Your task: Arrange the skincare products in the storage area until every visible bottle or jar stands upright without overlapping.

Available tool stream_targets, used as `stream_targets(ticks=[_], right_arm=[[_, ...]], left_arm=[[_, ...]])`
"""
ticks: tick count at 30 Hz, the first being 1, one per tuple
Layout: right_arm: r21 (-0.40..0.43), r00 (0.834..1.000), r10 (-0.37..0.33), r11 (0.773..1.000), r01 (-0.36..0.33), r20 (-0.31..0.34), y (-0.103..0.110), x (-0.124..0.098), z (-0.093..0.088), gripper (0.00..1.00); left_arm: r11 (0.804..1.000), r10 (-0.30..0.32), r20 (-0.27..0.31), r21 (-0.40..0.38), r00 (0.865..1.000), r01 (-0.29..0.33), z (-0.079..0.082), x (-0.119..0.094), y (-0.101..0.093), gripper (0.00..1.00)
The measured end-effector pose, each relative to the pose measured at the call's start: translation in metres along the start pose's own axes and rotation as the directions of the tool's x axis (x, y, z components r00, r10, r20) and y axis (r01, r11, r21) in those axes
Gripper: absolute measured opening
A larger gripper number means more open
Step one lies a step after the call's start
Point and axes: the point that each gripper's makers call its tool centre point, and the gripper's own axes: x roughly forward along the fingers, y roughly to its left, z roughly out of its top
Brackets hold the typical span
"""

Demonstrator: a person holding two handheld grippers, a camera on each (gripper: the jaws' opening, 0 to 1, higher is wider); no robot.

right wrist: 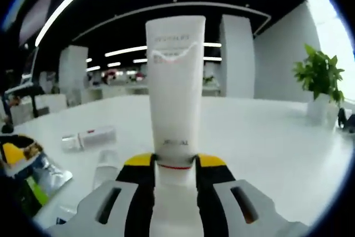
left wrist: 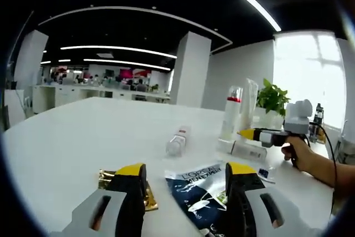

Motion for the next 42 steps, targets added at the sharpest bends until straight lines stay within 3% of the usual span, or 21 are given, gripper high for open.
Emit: stream_targets(ticks=[12,19,23,29,30,31,34,35,38,42], right_arm=[[-0.008,1.0,0.006,1.0,-0.006,-0.002,0.001,0.002,0.0,0.26],[0.018,0.999,0.012,1.0,-0.012,0.038,0.001,-0.011,0.01,0.29],[0.03,1.0,0.004,1.0,-0.005,0.021,0.0,-0.019,0.01,0.33],[0.081,0.999,0.024,0.996,-0.026,0.037,0.0,-0.037,0.027,0.23],[0.09,0.998,0.02,0.996,-0.026,0.068,-0.001,-0.041,0.034,0.21],[0.102,0.991,0.038,0.994,-0.051,0.128,0.002,-0.047,0.048,0.2],[0.166,0.972,0.091,0.978,-0.128,0.215,0.011,-0.06,0.064,0.16],[0.182,0.973,0.102,0.973,-0.141,0.206,0.014,-0.063,0.063,0.17],[0.068,0.966,0.196,0.975,-0.21,0.168,0.037,-0.066,0.064,0.26],[-0.039,0.94,0.325,0.946,-0.323,0.1,0.073,-0.063,0.068,0.27]], left_arm=[[1.0,0.001,-0.008,0.006,1.0,-0.001,-0.001,0.001,0.0,0.59],[1.0,0.001,-0.006,0.003,1.0,0.0,-0.001,0.0,0.0,0.6],[1.0,0.001,-0.01,0.006,1.0,-0.001,-0.002,-0.001,0.0,0.6],[1.0,0.003,-0.007,0.0,1.0,-0.003,-0.002,-0.002,0.001,0.6],[1.0,0.003,-0.007,-0.001,1.0,-0.003,-0.003,-0.003,0.0,0.6],[1.0,0.004,-0.007,-0.002,1.0,-0.004,-0.003,-0.004,0.0,0.6],[1.0,0.006,-0.011,-0.003,1.0,-0.006,-0.005,-0.006,0.0,0.6],[1.0,0.008,-0.011,-0.001,1.0,-0.008,-0.005,-0.006,0.0,0.6],[1.0,0.008,-0.014,0.0,1.0,-0.008,-0.006,-0.006,-0.001,0.6],[1.0,0.013,-0.021,0.011,1.0,-0.012,-0.008,-0.006,-0.002,0.6]])
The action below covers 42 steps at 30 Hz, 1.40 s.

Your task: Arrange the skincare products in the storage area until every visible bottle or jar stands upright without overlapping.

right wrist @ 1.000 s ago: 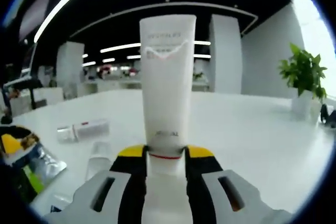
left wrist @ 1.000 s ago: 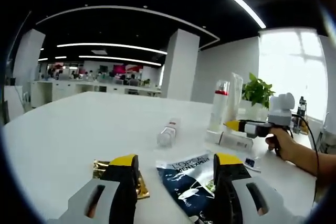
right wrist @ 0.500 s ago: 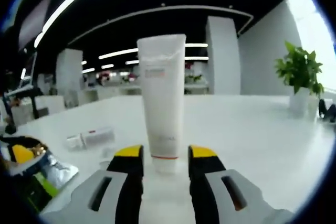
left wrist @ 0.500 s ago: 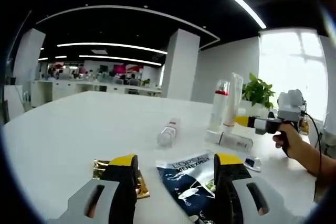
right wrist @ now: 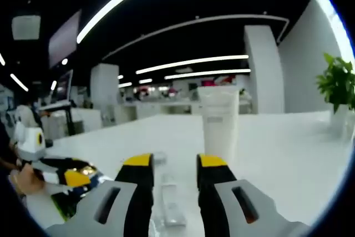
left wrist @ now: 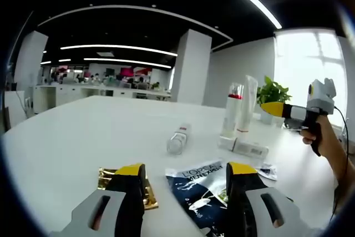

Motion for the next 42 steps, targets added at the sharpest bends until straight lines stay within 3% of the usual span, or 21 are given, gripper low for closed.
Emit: stream_targets(ticks=[2,4,6,8,10,11,13,14,16,19,22,24,25,26,28,31,34,37,40,41,42], right_arm=[[-0.059,0.997,0.051,0.997,-0.054,-0.053,0.014,0.014,0.002,0.26],[-0.058,0.994,0.086,0.994,-0.09,-0.073,0.022,0.023,0.003,0.31],[-0.033,0.976,0.138,0.989,-0.146,-0.168,0.03,0.038,-0.006,0.37],[-0.06,0.943,0.127,0.986,-0.152,-0.309,0.027,0.053,-0.022,0.37],[-0.115,0.913,0.096,0.982,-0.153,-0.396,0.022,0.061,-0.034,0.38],[-0.141,0.884,0.063,0.979,-0.144,-0.463,0.017,0.064,-0.044,0.37],[-0.148,0.858,0.03,0.981,-0.122,-0.512,0.012,0.068,-0.052,0.36],[-0.157,0.832,0.02,0.979,-0.129,-0.555,0.01,0.069,-0.058,0.35],[-0.163,0.808,0.008,0.978,-0.129,-0.589,0.006,0.072,-0.062,0.34],[-0.117,0.742,0.037,0.981,-0.155,-0.67,0.012,0.072,-0.077,0.33],[-0.151,0.698,-0.004,0.977,-0.149,-0.716,0.007,0.074,-0.085,0.34],[-0.147,0.677,-0.018,0.98,-0.134,-0.735,0.01,0.073,-0.089,0.31],[-0.138,0.678,-0.013,0.982,-0.13,-0.735,0.013,0.073,-0.091,0.3],[-0.125,0.662,-0.009,0.984,-0.129,-0.749,0.014,0.072,-0.094,0.3],[-0.117,0.609,-0.024,0.987,-0.113,-0.793,0.012,0.07,-0.103,0.3],[-0.147,0.608,-0.06,0.985,-0.094,-0.791,0.006,0.075,-0.103,0.19],[-0.13,0.622,-0.057,0.989,-0.074,-0.781,0.012,0.071,-0.1,0.18],[-0.111,0.655,-0.025,0.99,-0.089,-0.755,0.021,0.068,-0.094,0.18],[-0.112,0.709,-0.019,0.99,-0.085,-0.705,0.026,0.068,-0.082,0.18],[-0.121,0.738,-0.029,0.99,-0.072,-0.674,0.027,0.07,-0.075,0.18],[-0.123,0.748,-0.032,0.99,-0.067,-0.663,0.027,0.07,-0.072,0.18]], left_arm=[[1.0,0.004,-0.001,0.002,1.0,-0.004,0.0,0.0,0.0,0.6],[1.0,0.005,-0.003,0.002,1.0,-0.005,-0.001,-0.001,0.001,0.6],[1.0,0.007,-0.003,0.002,1.0,-0.007,-0.001,-0.001,0.001,0.6],[1.0,0.007,-0.002,-0.001,1.0,-0.007,-0.001,-0.002,0.001,0.6],[1.0,0.007,-0.001,-0.003,1.0,-0.007,-0.001,-0.002,0.001,0.6],[1.0,0.007,0.0,-0.003,1.0,-0.007,-0.001,-0.002,0.0,0.6],[1.0,0.004,0.0,-0.006,1.0,-0.004,0.0,-0.002,0.0,0.6],[1.0,0.002,0.0,-0.007,1.0,-0.002,0.0,-0.002,0.0,0.6],[1.0,0.0,0.004,-0.011,1.0,0.0,0.0,-0.002,-0.001,0.6],[1.0,-0.002,0.005,-0.015,1.0,0.002,0.001,-0.001,-0.001,0.6],[1.0,-0.005,0.007,-0.018,1.0,0.005,0.002,0.0,-0.001,0.6],[1.0,-0.006,0.009,-0.02,1.0,0.006,0.002,0.0,0.0,0.6],[1.0,-0.006,0.01,-0.022,1.0,0.006,0.002,0.0,0.0,0.6],[1.0,-0.007,0.013,-0.024,1.0,0.007,0.003,0.0,0.0,0.6],[1.0,-0.007,0.017,-0.029,1.0,0.008,0.004,0.0,0.0,0.6],[1.0,-0.007,0.017,-0.03,1.0,0.007,0.004,0.0,0.001,0.6],[0.999,-0.011,0.021,-0.032,1.0,0.012,0.004,0.001,0.001,0.6],[0.999,-0.012,0.022,-0.037,1.0,0.013,0.005,0.001,0.001,0.6],[0.999,-0.013,0.022,-0.036,1.0,0.014,0.005,0.001,0.001,0.6],[0.999,-0.013,0.022,-0.036,1.0,0.014,0.005,0.001,0.001,0.6],[0.999,-0.013,0.022,-0.036,1.0,0.014,0.005,0.001,0.002,0.6]])
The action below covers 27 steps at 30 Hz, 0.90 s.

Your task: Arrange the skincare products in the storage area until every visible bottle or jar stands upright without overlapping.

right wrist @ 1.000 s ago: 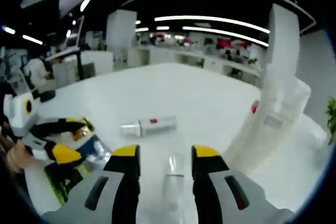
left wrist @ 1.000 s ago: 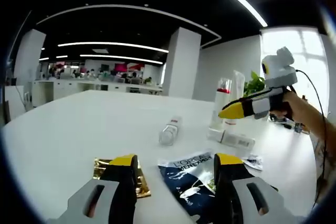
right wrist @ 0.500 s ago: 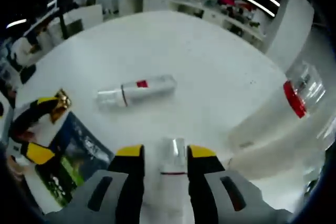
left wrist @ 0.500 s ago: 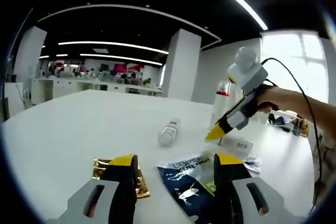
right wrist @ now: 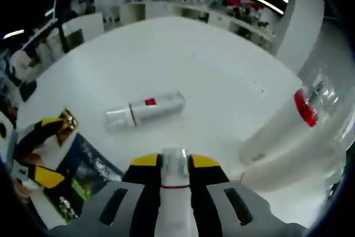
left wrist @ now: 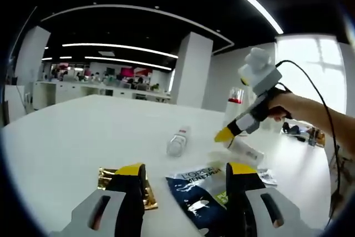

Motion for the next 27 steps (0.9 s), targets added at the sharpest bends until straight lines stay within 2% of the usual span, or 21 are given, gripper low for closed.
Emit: stream_targets(ticks=[1,2,3,6,8,9,11,12,15,16,17,19,21,22,24,25,26,27], right_arm=[[0.002,0.998,-0.013,1.0,0.013,0.065,-0.002,-0.004,0.011,0.18],[0.004,0.995,-0.019,1.0,0.019,0.094,-0.002,-0.007,0.015,0.18],[0.012,0.991,-0.03,1.0,0.028,0.13,-0.009,-0.006,0.029,0.18],[0.041,0.978,-0.047,0.998,0.039,0.206,-0.012,-0.015,0.034,0.17],[0.077,0.963,-0.066,0.996,0.047,0.263,-0.019,-0.017,0.046,0.17],[0.086,0.96,-0.07,0.995,0.048,0.273,-0.019,-0.018,0.046,0.17],[0.123,0.932,-0.084,0.991,0.043,0.354,-0.021,-0.025,0.053,0.17],[0.143,0.922,-0.1,0.988,0.049,0.373,-0.023,-0.027,0.054,0.17],[0.184,0.872,-0.147,0.981,0.067,0.467,-0.029,-0.034,0.058,0.17],[0.212,0.845,-0.179,0.974,0.08,0.503,-0.033,-0.037,0.057,0.17],[0.234,0.809,-0.215,0.967,0.099,0.547,-0.037,-0.042,0.058,0.17],[0.272,0.757,-0.246,0.958,0.095,0.605,-0.043,-0.045,0.061,0.17],[0.298,0.721,-0.25,0.953,0.063,0.647,-0.044,-0.044,0.06,0.17],[0.304,0.706,-0.257,0.951,0.061,0.66,-0.044,-0.043,0.058,0.17],[0.319,0.692,-0.284,0.944,0.081,0.664,-0.047,-0.042,0.055,0.17],[0.317,0.667,-0.301,0.943,0.101,0.681,-0.049,-0.043,0.056,0.17],[0.324,0.658,-0.311,0.94,0.107,0.686,-0.05,-0.041,0.054,0.17],[0.323,0.66,-0.309,0.94,0.106,0.685,-0.05,-0.04,0.054,0.17]], left_arm=[[1.0,0.001,0.002,-0.002,1.0,-0.001,0.0,0.0,0.0,0.6],[1.0,0.001,0.002,-0.002,1.0,-0.001,0.0,0.0,0.001,0.6],[1.0,0.003,0.002,-0.002,1.0,-0.003,0.0,0.001,0.001,0.6],[1.0,0.003,0.0,0.0,1.0,-0.003,0.0,0.001,0.001,0.6],[1.0,0.004,-0.001,0.001,1.0,-0.004,0.0,0.001,0.001,0.6],[1.0,0.004,0.001,-0.001,1.0,-0.004,0.0,0.001,0.001,0.6],[1.0,0.007,0.005,-0.005,1.0,-0.007,0.001,0.001,0.002,0.6],[1.0,0.008,0.005,-0.005,1.0,-0.007,0.001,0.001,0.002,0.6],[1.0,0.008,0.004,-0.004,1.0,-0.008,0.0,0.001,0.001,0.6],[1.0,0.008,0.004,-0.003,1.0,-0.008,0.0,0.001,0.001,0.6],[1.0,0.008,0.005,-0.003,1.0,-0.008,0.0,0.001,0.001,0.6],[1.0,0.008,0.004,-0.003,1.0,-0.008,0.0,0.001,0.001,0.6],[1.0,0.008,0.002,-0.001,1.0,-0.008,0.0,0.001,0.001,0.6],[1.0,0.008,0.001,0.0,1.0,-0.008,0.0,0.001,0.0,0.6],[1.0,0.007,0.004,-0.003,1.0,-0.007,0.0,0.001,0.0,0.6],[1.0,0.008,0.005,-0.005,1.0,-0.008,0.0,0.001,0.0,0.6],[1.0,0.009,0.007,-0.007,1.0,-0.009,0.0,0.0,0.001,0.6],[1.0,0.01,0.008,-0.008,1.0,-0.01,0.001,0.0,0.001,0.6]])
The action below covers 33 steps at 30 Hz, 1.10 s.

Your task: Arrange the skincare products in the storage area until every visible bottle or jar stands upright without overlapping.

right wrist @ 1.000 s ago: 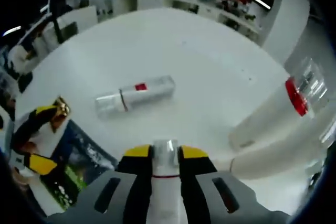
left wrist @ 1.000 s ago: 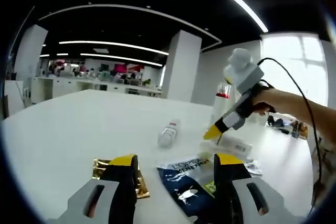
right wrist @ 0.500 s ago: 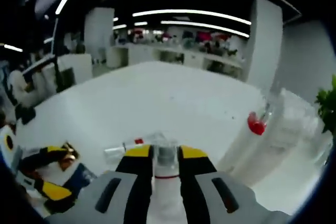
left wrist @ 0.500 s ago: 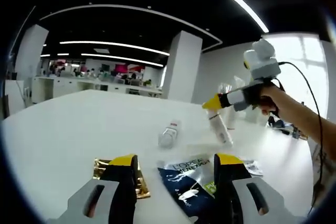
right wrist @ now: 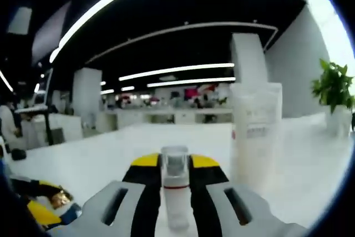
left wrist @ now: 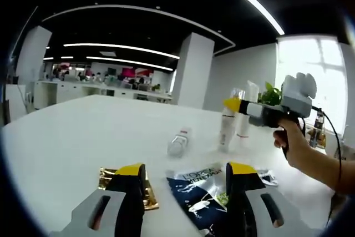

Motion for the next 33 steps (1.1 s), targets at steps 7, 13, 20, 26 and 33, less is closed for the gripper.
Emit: stream_targets(ticks=[7,13,20,26,33], right_arm=[[0.008,1.0,0.015,1.0,-0.015,0.009,0.003,0.001,0.004,0.17],[0.008,0.999,0.043,0.999,-0.043,-0.013,0.007,-0.003,-0.006,0.18],[0.025,0.985,0.104,0.995,-0.101,-0.137,0.014,-0.007,-0.04,0.26],[0.04,0.975,0.101,0.995,-0.095,-0.198,0.012,-0.012,-0.057,0.19],[0.032,0.982,0.035,0.999,-0.03,-0.187,0.001,-0.003,-0.057,0.19]], left_arm=[[1.0,0.005,-0.002,0.003,1.0,-0.005,-0.001,-0.001,0.0,0.6],[1.0,0.001,-0.003,0.002,1.0,-0.001,-0.001,-0.001,-0.001,0.6],[1.0,0.002,-0.002,0.001,1.0,-0.002,-0.001,-0.002,0.0,0.6],[1.0,0.001,0.001,-0.003,1.0,-0.001,0.0,-0.002,-0.001,0.6],[1.0,0.004,0.002,-0.004,1.0,-0.004,0.0,-0.002,-0.001,0.61]])
